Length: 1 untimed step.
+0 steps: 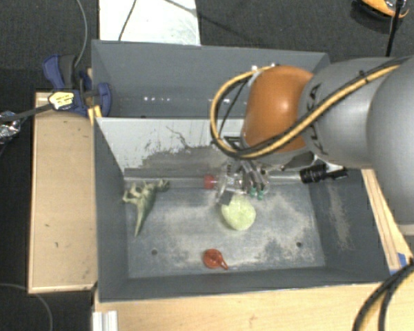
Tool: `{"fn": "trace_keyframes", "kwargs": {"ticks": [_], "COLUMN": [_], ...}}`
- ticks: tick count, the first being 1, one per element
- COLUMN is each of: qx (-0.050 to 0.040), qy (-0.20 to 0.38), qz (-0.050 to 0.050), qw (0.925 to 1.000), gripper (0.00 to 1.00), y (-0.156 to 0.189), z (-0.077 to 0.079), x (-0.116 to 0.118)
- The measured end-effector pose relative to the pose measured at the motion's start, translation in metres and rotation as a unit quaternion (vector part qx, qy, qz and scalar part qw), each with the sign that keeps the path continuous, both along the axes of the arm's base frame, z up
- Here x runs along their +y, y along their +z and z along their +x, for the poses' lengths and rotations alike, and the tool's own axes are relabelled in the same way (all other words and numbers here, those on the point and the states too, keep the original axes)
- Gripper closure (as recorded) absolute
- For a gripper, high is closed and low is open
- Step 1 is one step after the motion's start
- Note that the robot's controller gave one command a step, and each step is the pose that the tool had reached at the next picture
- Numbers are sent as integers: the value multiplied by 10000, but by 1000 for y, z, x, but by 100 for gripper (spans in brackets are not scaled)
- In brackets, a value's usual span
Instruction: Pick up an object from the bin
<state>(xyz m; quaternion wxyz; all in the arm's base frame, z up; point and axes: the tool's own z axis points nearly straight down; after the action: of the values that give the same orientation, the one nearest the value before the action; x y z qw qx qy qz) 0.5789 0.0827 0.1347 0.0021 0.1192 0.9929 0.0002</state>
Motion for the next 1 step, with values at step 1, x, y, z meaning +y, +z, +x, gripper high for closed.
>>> {"fn": "trace_keyframes", "kwargs": {"ticks": [1], "qx": [9], "qy": [1556], "qz": [-4], "qw": [9878], "gripper": [100], "y": [19], "z": [-13], "x": [-23]}}
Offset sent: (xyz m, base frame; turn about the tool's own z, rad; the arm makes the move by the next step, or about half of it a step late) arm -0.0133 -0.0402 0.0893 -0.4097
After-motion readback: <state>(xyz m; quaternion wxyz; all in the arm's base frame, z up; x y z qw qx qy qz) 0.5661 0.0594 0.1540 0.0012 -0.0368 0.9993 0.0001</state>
